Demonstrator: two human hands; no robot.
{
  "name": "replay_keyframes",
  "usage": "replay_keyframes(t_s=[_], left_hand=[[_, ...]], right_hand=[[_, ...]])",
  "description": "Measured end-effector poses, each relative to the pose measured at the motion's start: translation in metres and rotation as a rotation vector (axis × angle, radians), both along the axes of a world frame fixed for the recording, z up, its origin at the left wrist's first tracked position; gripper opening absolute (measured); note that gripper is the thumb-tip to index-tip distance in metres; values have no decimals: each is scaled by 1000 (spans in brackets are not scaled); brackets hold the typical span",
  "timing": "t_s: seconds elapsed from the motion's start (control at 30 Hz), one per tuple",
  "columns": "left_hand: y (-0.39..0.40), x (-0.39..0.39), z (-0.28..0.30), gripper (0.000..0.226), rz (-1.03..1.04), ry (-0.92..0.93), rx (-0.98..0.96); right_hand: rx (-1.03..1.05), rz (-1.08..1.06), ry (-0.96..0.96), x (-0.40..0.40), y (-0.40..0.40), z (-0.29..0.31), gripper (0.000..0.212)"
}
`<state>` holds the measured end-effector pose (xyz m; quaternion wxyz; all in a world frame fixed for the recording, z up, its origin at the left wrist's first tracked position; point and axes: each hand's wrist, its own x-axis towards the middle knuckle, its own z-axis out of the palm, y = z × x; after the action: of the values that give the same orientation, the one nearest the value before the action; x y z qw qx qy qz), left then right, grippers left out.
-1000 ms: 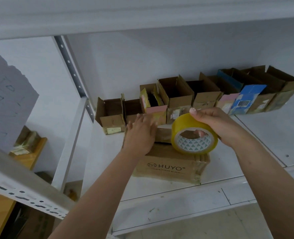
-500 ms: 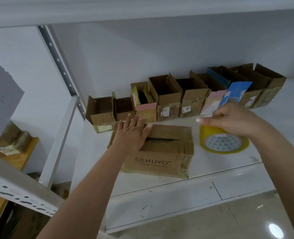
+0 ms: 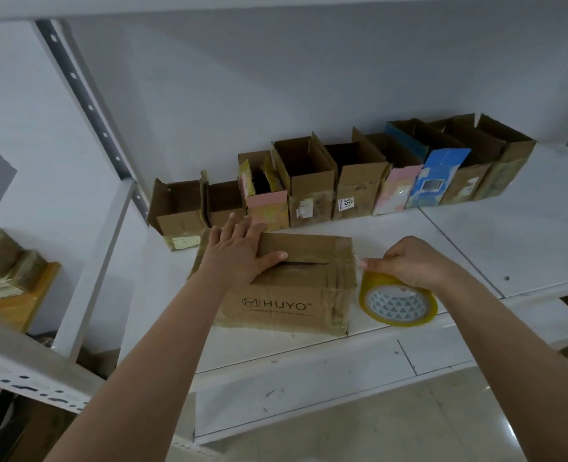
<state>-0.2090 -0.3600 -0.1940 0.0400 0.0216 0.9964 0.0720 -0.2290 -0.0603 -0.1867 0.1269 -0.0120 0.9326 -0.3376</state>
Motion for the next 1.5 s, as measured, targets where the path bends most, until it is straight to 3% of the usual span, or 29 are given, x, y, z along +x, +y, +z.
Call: replay_keyframes(t_s=[0.23,0.37,0.5,0.73,0.87,0.93,1.13,1.33,1.5], left_hand=[[10,-3,16,82,41,-40,-54],[55,-11,24,79,-91,148,0],[95,-8,0,70,-234,-21,2],[90,-23,-14,69,-257,-16,-3],[89,-23,-14,70,-245,17,38],[88,-20,-12,70,-230,75,64],[87,-5,-5,59,-188,213,195],[84,25,9,28,-165,633,466],[50,55,2,30,105,842,479]], right_hand=[[-12,-24,-8,3,-4,-9,55],[-38,-40,-26,6,-3,-9,54],[-106,-72,-48,11,-5,-12,59],[-160,-104,-40,12,-8,-15,53],[-203,-110,-29,7,-8,-23,63],[-217,-98,-16,5,-7,-24,76],[-226,-48,44,9,-7,-28,60],[-167,24,84,9,-2,-26,58],[-152,51,164,5,-2,-28,62]])
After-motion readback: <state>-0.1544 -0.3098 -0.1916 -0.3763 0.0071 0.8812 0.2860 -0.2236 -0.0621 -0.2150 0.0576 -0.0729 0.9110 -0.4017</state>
